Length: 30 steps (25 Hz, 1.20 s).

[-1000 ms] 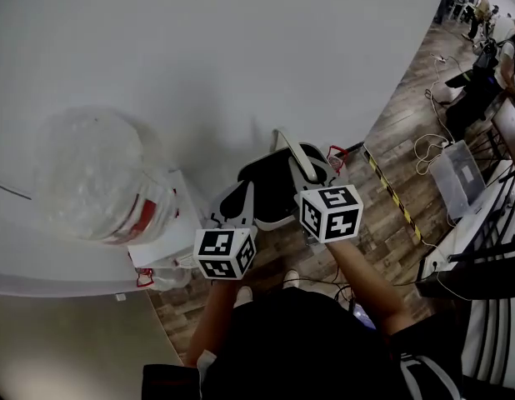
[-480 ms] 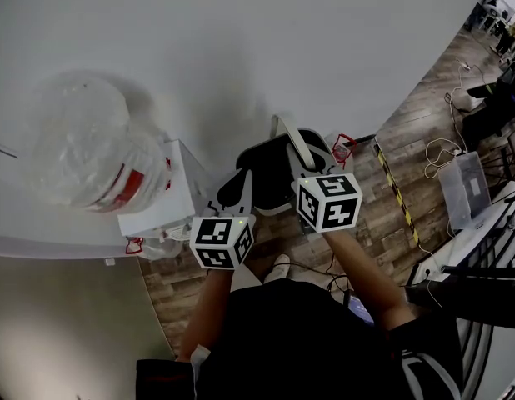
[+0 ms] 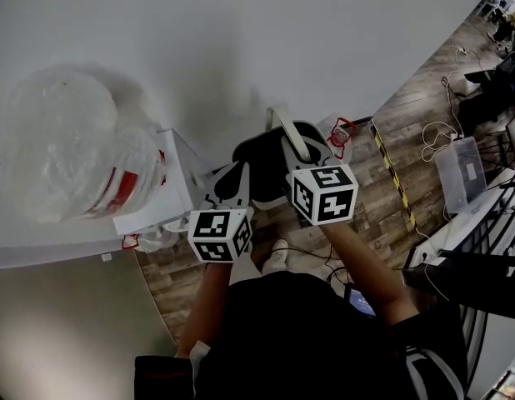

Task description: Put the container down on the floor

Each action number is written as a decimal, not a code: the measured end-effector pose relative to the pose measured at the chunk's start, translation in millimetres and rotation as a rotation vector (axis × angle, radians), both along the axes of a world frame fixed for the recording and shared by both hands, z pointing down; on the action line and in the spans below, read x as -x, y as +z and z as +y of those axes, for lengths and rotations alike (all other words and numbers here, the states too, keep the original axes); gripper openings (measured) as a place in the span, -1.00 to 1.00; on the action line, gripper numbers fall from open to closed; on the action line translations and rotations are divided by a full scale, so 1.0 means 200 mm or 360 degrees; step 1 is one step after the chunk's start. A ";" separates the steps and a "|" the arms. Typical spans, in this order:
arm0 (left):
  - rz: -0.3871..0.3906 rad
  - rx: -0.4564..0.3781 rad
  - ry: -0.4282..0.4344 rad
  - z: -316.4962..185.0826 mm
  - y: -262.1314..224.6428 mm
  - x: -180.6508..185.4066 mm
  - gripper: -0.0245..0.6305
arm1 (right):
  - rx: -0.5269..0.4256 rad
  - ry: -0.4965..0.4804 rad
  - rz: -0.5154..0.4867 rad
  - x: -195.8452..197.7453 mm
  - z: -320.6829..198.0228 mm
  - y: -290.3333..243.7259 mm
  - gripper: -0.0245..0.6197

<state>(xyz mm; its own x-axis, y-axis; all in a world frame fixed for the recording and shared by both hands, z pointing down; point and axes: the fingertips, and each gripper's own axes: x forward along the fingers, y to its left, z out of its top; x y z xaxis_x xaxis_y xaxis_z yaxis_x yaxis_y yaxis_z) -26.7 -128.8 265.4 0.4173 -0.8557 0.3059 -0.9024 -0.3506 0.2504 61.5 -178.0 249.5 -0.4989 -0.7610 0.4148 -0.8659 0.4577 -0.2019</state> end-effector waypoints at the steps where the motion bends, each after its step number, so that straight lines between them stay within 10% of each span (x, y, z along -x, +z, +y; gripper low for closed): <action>1: 0.0003 0.0011 0.0008 -0.01 0.01 0.02 -0.87 | 0.0011 0.0003 0.0009 0.02 0.00 0.02 -0.83; 30: 0.0038 0.0358 -0.0015 -0.20 0.64 0.22 -0.87 | 0.0428 0.0017 0.0228 0.23 -0.07 0.81 -0.83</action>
<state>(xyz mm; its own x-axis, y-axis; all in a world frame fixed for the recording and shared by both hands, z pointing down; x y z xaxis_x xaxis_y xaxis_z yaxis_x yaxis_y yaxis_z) -69.8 -169.0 394.3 0.4188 -0.7710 0.4798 -0.8984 -0.2747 0.3427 15.3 -192.8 410.8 -0.4136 -0.6189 0.6677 -0.8987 0.3951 -0.1903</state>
